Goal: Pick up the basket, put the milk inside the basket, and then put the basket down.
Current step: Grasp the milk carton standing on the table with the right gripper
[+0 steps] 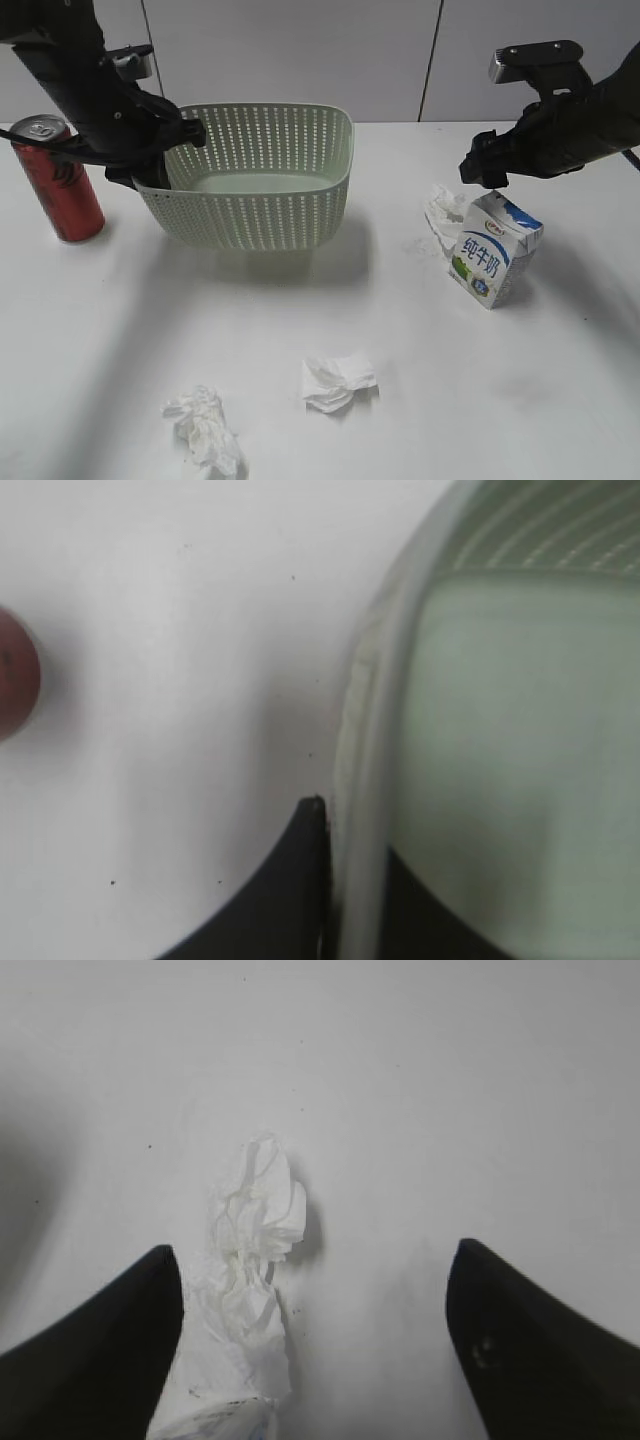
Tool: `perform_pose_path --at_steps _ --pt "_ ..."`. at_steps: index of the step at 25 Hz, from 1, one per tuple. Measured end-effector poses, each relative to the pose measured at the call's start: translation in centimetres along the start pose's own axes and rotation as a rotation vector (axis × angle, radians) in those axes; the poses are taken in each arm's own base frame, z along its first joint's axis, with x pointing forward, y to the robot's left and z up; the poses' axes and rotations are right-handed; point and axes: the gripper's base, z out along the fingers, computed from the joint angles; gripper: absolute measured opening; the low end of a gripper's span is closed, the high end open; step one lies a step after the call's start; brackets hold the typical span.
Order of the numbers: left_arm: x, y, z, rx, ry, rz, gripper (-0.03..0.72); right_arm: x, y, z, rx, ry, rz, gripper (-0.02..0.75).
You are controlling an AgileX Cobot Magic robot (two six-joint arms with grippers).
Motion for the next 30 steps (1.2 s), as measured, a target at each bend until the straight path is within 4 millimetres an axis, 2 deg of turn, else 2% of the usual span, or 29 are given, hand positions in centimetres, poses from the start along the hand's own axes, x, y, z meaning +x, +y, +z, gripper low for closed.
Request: perform_pose_path --at_steps 4,7,13,17,21,26,30 --pt "0.0 0.0 0.0 0.0 0.0 0.0 0.006 -0.2 0.1 -0.4 -0.005 -0.002 -0.001 0.621" --pt "0.0 0.0 0.0 0.0 0.0 0.0 0.006 -0.9 0.3 -2.0 -0.018 -0.02 -0.011 0.617" --pt "0.0 0.0 0.0 0.0 0.0 0.0 0.006 -2.4 1.3 -8.2 -0.075 -0.034 -0.063 0.604" --pt "0.0 0.0 0.0 0.0 0.001 0.0 0.006 -2.5 2.0 -12.4 -0.125 -0.017 -0.084 0.596" --pt "0.0 0.0 0.0 -0.001 0.005 0.0 0.006 -1.4 2.5 -16.0 -0.159 0.092 -0.049 0.596" --pt "0.0 0.0 0.0 -0.001 0.005 0.0 0.006 1.1 1.9 -19.1 -0.067 0.295 -0.002 0.595" --pt "0.1 0.0 0.0 -0.001 0.006 0.0 0.006 3.6 1.8 -21.6 -0.032 0.291 0.001 0.595"
